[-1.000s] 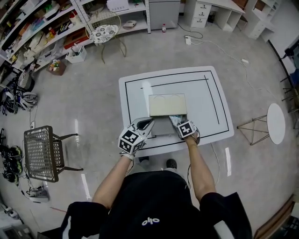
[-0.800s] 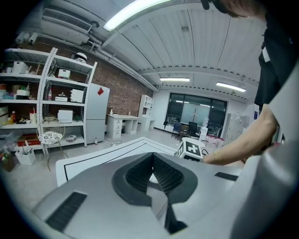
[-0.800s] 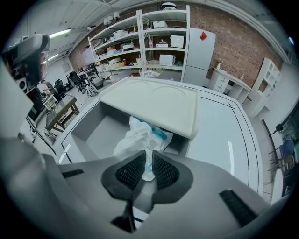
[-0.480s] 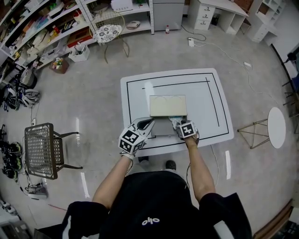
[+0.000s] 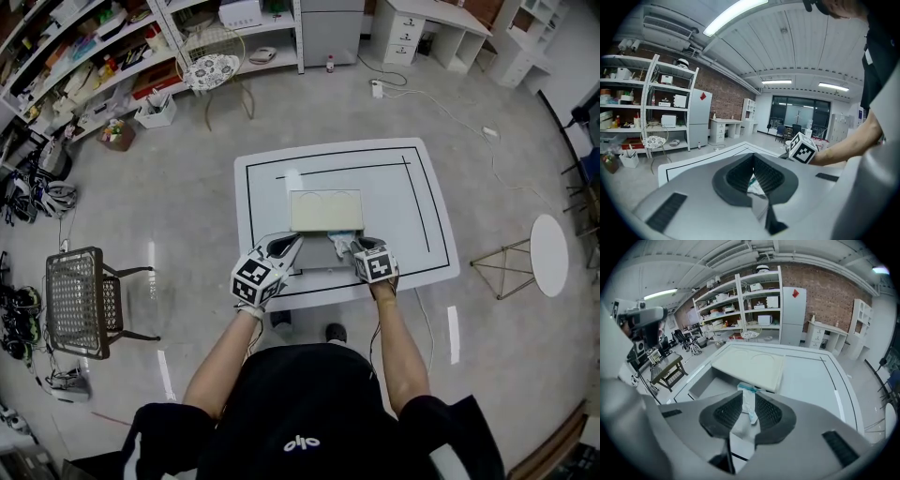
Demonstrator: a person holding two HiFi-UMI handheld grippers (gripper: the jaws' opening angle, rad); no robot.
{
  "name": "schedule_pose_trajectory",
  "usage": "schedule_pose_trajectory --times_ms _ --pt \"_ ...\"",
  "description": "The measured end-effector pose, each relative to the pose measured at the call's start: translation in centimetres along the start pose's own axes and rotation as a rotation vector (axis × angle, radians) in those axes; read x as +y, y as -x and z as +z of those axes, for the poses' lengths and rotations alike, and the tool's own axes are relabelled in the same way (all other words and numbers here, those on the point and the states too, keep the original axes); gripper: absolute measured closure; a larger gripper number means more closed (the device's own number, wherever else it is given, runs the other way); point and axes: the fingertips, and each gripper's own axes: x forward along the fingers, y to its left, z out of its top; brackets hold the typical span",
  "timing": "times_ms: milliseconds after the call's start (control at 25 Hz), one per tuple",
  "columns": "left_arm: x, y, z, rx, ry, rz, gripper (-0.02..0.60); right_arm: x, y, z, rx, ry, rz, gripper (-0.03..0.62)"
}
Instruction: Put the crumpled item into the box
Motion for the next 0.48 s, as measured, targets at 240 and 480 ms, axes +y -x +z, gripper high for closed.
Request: schedule_pose_trajectory --times_ms 240,480 --pt "-2.0 -0.2 1.5 -0.039 -0.010 0.020 0.574 0.3 5.7 4.1 -0.171 0.040 0.018 0.508" --pt "-4.3 -0.1 3.2 -0.077 -0.024 0.051 0.574 1.0 11.4 7.5 -0.292 0.104 0.037 0.555"
